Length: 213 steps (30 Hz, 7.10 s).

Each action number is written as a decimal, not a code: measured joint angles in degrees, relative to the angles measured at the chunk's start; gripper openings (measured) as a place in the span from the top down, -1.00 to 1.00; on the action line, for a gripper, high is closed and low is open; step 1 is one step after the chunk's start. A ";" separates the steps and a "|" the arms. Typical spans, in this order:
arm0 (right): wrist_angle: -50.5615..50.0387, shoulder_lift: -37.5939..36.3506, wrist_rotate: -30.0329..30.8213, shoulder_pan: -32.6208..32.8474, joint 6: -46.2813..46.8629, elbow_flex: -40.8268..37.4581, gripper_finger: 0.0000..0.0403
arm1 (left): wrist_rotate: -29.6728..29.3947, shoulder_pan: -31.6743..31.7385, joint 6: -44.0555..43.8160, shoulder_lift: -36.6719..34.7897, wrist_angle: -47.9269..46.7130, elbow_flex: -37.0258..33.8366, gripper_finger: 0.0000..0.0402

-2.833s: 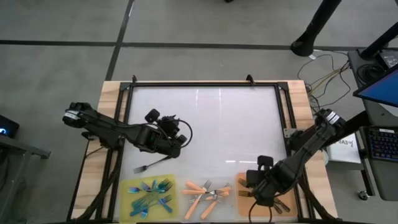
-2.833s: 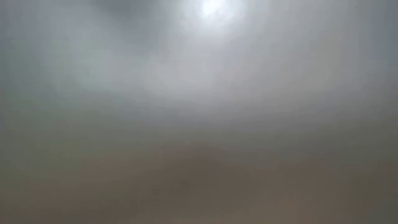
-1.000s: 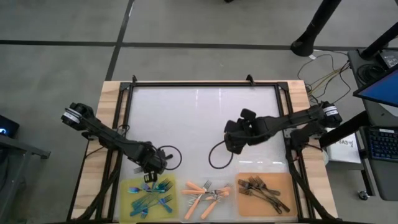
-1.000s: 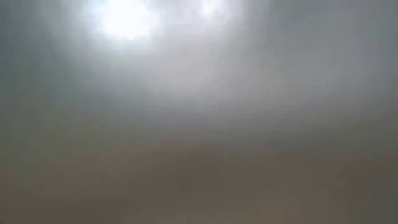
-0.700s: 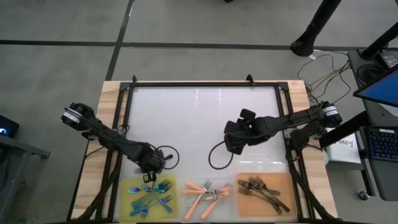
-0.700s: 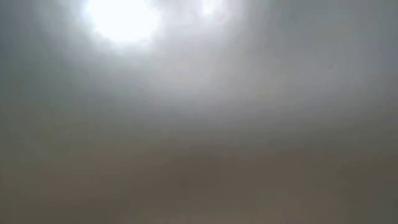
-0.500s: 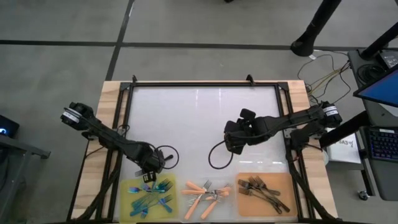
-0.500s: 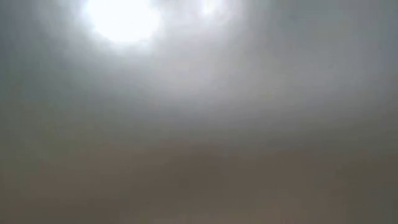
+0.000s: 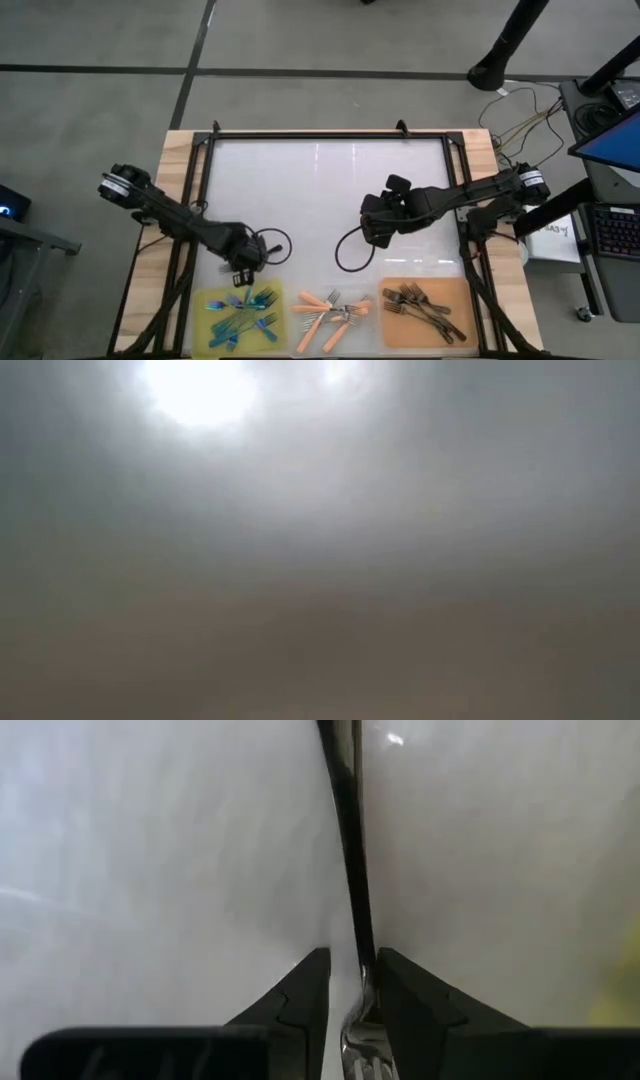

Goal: Sort silverware by color (type)
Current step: Put the black fork into the orange bin

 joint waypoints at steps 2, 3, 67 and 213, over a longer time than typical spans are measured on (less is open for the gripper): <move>0.00 0.00 0.00 0.00 0.00 0.00 0.35 | -1.61 0.79 2.06 0.02 0.05 -0.04 0.65; 0.00 0.00 0.01 0.00 -0.01 0.00 0.36 | -2.30 1.28 3.29 0.04 0.19 -0.06 0.65; 48.77 -2.71 11.79 0.04 -20.07 -5.12 0.37 | -46.51 8.71 10.42 -5.44 53.31 3.43 1.00; 4.80 6.52 -52.39 27.91 31.89 -3.70 0.96 | -68.66 -2.05 34.04 0.87 67.50 8.22 0.34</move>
